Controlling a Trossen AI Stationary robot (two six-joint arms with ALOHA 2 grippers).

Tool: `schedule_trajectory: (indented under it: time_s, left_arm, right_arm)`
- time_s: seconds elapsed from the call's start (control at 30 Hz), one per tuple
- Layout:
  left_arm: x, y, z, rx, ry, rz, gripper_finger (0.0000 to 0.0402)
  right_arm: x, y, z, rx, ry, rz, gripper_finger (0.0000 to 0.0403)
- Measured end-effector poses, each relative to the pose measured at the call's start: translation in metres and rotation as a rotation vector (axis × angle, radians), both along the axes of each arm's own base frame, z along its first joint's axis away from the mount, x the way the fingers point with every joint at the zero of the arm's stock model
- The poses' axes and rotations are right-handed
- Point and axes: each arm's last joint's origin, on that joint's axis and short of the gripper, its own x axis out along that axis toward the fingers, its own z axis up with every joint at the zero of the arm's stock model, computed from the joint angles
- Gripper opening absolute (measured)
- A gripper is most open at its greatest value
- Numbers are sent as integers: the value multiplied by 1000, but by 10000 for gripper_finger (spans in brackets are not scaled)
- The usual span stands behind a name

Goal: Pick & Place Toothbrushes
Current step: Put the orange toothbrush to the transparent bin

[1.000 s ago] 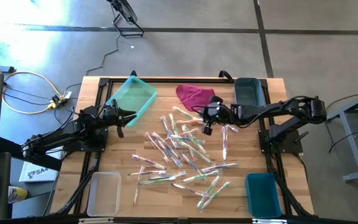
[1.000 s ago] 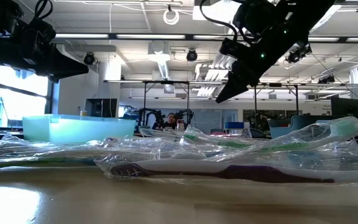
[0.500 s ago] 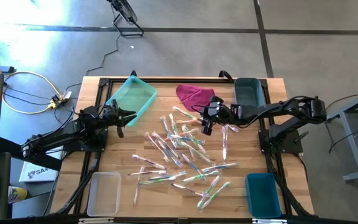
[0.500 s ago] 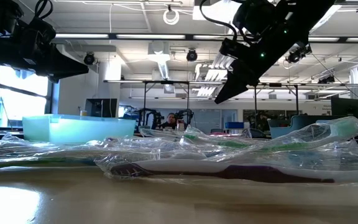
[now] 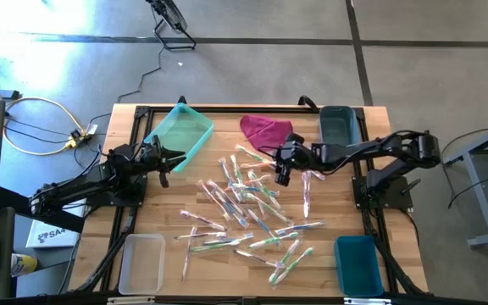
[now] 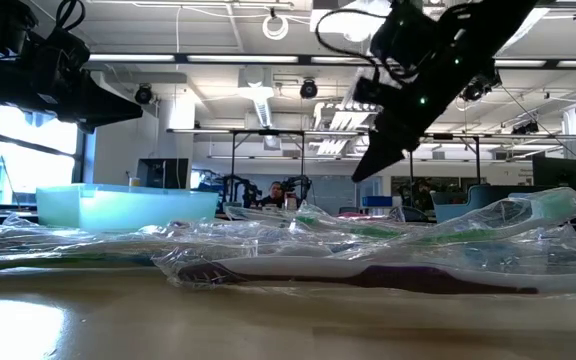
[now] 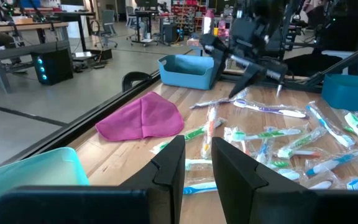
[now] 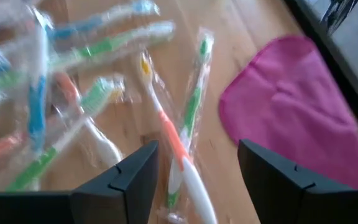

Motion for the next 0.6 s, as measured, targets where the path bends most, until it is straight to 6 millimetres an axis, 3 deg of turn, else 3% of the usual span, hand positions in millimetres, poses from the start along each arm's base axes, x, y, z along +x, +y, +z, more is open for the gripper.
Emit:
schedule_trajectory:
  time_s: [0.3,0.6]
  left_arm:
    - [0,0,0,0,0,0,74]
    - [0,0,0,-2,0,0,74]
  right_arm:
    - [10,-6,-47,2,146,-39,211]
    - [10,-12,-53,-45,169,-95,211]
